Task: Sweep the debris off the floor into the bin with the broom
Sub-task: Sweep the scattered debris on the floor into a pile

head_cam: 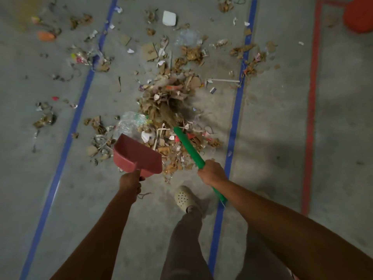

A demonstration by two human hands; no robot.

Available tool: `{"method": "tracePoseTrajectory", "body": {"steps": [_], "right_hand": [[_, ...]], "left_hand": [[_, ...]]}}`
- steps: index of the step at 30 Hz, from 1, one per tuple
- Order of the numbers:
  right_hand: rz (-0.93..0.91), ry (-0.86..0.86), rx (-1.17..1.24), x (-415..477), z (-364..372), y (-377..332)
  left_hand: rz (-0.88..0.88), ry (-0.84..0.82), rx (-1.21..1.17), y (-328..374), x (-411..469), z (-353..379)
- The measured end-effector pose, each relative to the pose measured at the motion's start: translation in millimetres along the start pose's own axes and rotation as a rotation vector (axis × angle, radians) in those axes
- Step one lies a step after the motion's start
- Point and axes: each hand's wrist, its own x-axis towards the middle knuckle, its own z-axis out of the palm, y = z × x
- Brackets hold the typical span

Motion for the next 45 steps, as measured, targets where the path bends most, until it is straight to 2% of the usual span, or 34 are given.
{"method": "tracePoseTrajectory", "body": {"steps": [8,17,25,30,34,38,41,45], "right_hand": [[-0.005,0.105,-0.012,-65.9,-32.9,42.8],[0.061,0.126,0.096,-82.7,-69.1,143.7],[0.304,0.141,0.311,-73.3,-64.2,245.8],[0.505,0.116,0.358,-70.1,-39.9,275.9],[0.567,0.011,0.337,-59.8,-1.2,245.0],[0.391,-0.212,0.308,-39.8,44.1,165.6],[0.28,-0.235,0.247,-29.9,70.0,98.2],[0.178,-0.11,0.143,-30.1,76.4,30.1]], "left_hand": [[0.057,0.004,-0.068,28.7,-45.2,-6.3],[0.103,0.008,-0.118,-2.4,-104.7,45.8],[0.057,-0.056,0.005,-33.1,-108.9,95.1],[0.045,-0.116,0.052,-28.6,-83.3,105.3],[0.019,-0.148,0.094,-24.0,-48.5,93.7],[0.004,-0.17,0.126,-24.1,-6.6,63.2],[-0.01,-0.156,0.127,-22.3,21.8,35.8],[-0.013,-0.119,0.104,-12.3,39.0,5.9]]}}
